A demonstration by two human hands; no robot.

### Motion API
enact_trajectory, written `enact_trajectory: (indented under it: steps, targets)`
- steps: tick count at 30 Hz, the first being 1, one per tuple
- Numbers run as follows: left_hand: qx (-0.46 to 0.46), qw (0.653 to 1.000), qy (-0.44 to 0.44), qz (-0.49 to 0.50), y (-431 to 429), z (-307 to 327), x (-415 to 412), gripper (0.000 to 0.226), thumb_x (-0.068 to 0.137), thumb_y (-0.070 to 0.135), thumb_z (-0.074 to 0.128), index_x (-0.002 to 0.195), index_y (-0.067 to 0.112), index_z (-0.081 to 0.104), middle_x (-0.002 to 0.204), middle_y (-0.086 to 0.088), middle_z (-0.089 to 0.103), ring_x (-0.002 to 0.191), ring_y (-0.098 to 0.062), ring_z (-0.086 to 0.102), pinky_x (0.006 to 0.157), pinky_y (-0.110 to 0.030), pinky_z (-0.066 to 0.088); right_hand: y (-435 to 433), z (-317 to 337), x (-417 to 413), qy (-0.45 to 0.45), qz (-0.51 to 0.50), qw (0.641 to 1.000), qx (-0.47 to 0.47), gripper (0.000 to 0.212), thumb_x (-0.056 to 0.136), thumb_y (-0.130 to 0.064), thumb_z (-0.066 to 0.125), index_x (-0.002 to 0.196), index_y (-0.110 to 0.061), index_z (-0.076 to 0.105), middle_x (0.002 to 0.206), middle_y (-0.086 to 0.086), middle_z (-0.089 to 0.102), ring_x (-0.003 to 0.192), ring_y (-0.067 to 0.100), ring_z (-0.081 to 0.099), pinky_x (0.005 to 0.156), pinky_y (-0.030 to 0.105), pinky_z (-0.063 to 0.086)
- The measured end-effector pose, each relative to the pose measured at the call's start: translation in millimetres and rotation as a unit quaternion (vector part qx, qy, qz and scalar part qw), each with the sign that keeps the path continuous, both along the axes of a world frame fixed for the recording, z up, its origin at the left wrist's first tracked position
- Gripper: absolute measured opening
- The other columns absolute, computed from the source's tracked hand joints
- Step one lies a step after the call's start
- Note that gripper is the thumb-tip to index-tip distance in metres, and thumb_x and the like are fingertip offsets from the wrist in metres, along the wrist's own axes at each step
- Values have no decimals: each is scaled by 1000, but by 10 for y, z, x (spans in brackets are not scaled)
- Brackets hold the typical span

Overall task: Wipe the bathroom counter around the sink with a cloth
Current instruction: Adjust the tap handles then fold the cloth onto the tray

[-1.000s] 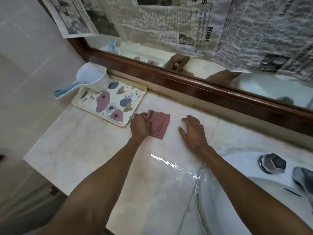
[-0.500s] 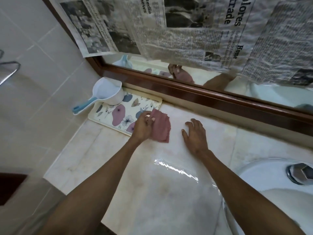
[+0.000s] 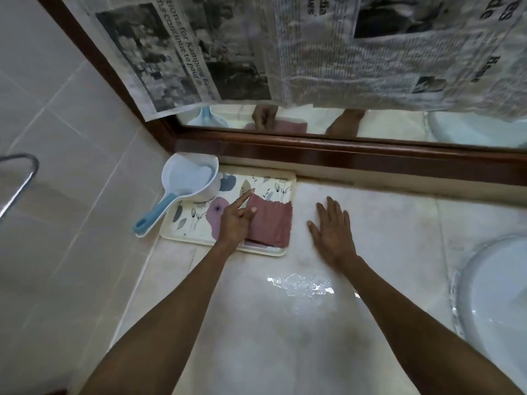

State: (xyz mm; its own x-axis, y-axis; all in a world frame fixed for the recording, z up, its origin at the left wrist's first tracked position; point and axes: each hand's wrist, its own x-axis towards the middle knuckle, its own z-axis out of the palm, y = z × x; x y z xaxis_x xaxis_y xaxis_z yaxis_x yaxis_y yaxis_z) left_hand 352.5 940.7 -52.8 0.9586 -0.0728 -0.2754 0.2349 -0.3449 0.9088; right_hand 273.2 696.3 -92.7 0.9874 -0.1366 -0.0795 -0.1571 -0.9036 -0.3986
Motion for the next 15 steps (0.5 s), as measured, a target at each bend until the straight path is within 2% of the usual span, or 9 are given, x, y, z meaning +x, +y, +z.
enact_trajectory:
  steps: [1,3,4,7,9,11,12,14,15]
  targets:
    - [1,1000,4,10,38,-60,12,46,97,11,63,139,29,58,73,13,73,77,-2,59,83,-17,51,41,-28,-20,3,-6,1000,-2,60,102,-46,30,152,-13,25,164,13,9,152,28,6,122,48,6]
    - [9,999,12,28,77,-118,24,49,96,12,65,143,20,55,94,2,76,88,-7,65,90,-25,53,92,-46,-47,4,-10,1000,-8,63,102,-48,27,155,-15,19,165,10,4,152,25,0,123,47,2]
    - [22,999,12,30,94,-151,36,50,95,13,66,144,18,54,94,-1,75,88,-9,65,89,-26,53,104,-47,-57,6,-11,1000,-14,63,102,-49,25,155,-15,17,165,10,2,152,24,-1,123,46,1]
    - [59,998,-7,12,98,-143,71,50,94,13,66,142,25,55,73,-11,70,72,-10,55,77,-25,48,122,-54,-71,8,-14,1000,-23,64,103,-49,24,156,-16,14,165,9,0,152,23,-3,123,46,1]
    - [75,997,-14,2,70,-76,89,50,93,12,66,140,23,55,68,-11,67,66,-14,56,77,-30,51,124,-60,-72,14,-15,999,-28,64,103,-49,23,156,-16,13,165,8,-1,152,23,-3,123,46,1]
    - [120,992,-30,-5,26,-13,70,50,92,12,67,140,20,53,86,-7,68,84,-23,65,88,-37,53,110,-58,-77,19,-12,999,-29,64,103,-49,23,156,-16,13,165,8,-1,152,23,-3,123,45,1]
    - [176,983,-60,-14,2,30,44,53,91,14,67,141,19,51,100,-8,67,96,-27,63,95,-39,49,101,-52,-83,22,-9,999,-29,64,102,-50,23,156,-16,12,165,8,-1,152,22,-3,123,45,1]
    - [316,936,-141,-60,-25,66,-44,59,90,22,66,145,21,46,128,-13,58,114,-33,54,100,-42,42,75,-32,-91,29,-2,999,-24,65,102,-50,23,157,-17,12,165,8,-1,152,22,-4,123,44,1]
    - [354,915,-169,-89,-40,84,-102,58,90,25,64,144,20,46,135,-14,53,117,-36,51,98,-44,41,59,-18,-90,33,2,999,-24,65,102,-50,24,157,-17,12,165,7,-1,152,22,-4,123,43,0]
